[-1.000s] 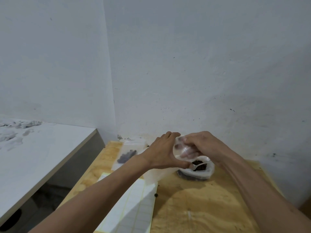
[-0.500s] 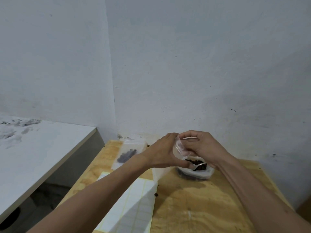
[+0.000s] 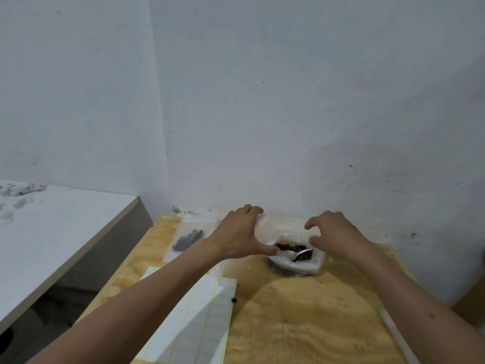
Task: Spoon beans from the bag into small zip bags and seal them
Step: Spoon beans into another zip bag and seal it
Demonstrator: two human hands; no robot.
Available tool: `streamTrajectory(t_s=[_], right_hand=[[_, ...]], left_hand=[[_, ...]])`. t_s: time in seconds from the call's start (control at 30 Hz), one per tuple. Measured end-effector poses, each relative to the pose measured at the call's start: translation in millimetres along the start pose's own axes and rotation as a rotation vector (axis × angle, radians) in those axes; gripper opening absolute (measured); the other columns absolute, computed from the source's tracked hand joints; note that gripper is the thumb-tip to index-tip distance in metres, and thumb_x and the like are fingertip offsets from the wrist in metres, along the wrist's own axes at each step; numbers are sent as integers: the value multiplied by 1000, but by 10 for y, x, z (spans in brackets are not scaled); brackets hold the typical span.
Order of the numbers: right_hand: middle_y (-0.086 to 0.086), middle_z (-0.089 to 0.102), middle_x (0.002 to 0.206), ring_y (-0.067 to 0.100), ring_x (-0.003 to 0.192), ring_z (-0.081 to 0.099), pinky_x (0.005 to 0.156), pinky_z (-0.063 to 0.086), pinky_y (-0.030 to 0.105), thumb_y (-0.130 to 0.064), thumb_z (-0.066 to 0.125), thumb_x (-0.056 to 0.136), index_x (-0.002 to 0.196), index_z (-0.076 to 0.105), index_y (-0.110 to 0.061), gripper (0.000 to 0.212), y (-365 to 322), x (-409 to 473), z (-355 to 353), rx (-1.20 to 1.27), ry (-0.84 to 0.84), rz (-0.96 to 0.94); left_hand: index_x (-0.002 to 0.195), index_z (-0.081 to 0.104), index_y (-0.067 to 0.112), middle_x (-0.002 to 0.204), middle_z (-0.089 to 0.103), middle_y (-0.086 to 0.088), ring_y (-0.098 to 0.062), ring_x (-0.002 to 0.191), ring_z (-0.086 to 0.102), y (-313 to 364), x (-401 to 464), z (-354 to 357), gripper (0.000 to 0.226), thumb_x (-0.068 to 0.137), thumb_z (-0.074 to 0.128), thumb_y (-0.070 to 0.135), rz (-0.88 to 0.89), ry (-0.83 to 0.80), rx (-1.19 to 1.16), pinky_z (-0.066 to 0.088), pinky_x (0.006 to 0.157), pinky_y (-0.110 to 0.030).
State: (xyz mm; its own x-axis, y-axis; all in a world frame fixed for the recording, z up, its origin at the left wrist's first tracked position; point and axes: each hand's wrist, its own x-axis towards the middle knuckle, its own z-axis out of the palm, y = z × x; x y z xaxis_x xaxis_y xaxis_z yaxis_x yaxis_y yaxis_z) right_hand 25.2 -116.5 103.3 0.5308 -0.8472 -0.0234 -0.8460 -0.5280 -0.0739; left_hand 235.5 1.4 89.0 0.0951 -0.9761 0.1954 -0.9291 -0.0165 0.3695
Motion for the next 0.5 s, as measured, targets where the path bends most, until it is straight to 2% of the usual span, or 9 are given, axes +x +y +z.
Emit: streamTrajectory(t_s=[0.07,0.17,0.3,0.37,0.43,0.5], right_hand=[[8,49,146,30,136,42,103,41,38,-39,59,97,147,47,-27,53,106,-5,85,-81,-71,80],[6,56,134,25,117,57,90,47,33,-38,59,99,142,50,-23,47,165,-33,133,-15,-106,122],[7,68,113,23,96,67,83,55,34,-36,74,89,114,71,-12,34,170,-36,59,61,-115,153],[12,77,90,22,75,72,72,56,32,-34,81,83,95,77,-4,33,183,-25,-35,165,-118,189],[11,74,65,20,52,65,59,54,30,-31,85,80,74,73,0,33,210,-32,-125,341,-106,237],[8,65,52,19,45,60,56,52,28,-25,83,81,59,65,-3,36,219,-56,-181,560,-47,271]], left_hand=[[152,35,15,146,46,-1,-21,129,47,2,-17,21,107,71,75,73,-7,-27,10,35,103,-30],[152,36,15,147,47,0,-21,130,47,5,-14,37,107,72,70,77,-25,-33,-8,35,105,-31],[149,41,14,143,51,0,-20,125,50,-3,8,52,102,74,68,77,-37,-19,-11,36,105,-31],[150,40,14,144,50,-1,-20,127,49,-9,10,60,101,75,68,76,-40,-22,-7,35,106,-31],[150,39,14,145,49,-1,-21,128,49,-15,9,70,101,76,68,75,-36,-26,4,34,106,-31],[151,39,14,145,49,-1,-22,128,48,-18,3,85,99,77,68,74,-33,-32,8,34,105,-31]])
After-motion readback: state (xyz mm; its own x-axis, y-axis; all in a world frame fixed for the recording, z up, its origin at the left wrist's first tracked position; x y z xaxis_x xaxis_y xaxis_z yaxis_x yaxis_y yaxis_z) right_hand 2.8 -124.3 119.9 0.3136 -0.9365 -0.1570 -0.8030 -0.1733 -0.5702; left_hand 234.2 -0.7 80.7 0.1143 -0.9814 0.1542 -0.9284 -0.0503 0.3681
